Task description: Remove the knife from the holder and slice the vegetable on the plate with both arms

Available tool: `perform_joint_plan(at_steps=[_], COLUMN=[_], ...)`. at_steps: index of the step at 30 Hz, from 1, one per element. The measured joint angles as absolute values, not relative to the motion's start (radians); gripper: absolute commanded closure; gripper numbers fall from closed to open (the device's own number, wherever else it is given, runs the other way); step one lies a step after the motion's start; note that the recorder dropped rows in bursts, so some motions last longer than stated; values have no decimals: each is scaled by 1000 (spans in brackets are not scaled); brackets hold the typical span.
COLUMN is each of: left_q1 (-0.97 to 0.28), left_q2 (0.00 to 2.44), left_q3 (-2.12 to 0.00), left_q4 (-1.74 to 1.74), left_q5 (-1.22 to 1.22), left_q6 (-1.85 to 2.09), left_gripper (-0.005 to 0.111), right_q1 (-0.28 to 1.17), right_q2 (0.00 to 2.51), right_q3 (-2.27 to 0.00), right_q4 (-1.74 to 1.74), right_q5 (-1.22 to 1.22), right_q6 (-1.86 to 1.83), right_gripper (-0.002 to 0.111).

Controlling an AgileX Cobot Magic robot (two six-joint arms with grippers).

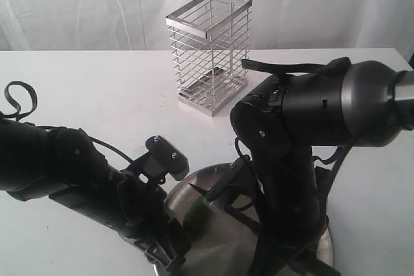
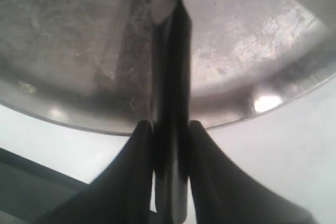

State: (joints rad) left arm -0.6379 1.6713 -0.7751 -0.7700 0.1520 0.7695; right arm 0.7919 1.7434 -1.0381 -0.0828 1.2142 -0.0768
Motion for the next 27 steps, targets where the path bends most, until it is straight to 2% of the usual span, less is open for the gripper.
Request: perform_joint_plan(at_steps=[10,22,25,27], left_q1=[-638,-638,-638,-638], left_q2=[1613,1367,1327,1302], left_q3=[-775,-775,-775,-775], left_q4=[-766,-750,-746,-746], left_q5=[207,235,235,235], left_q6=[744,717,686,663], left_gripper=[44,45,55,73], right_q1=[796,796,796,796], right_q2=[1708,1439,1360,1305], right_q3=[-1026,-819,-785,-769], right_q4=[-180,-90,-65,-45], right_q5=[1183,989,933,898], right_q6=[21,79,86,88], right_gripper=[108,108,108,108])
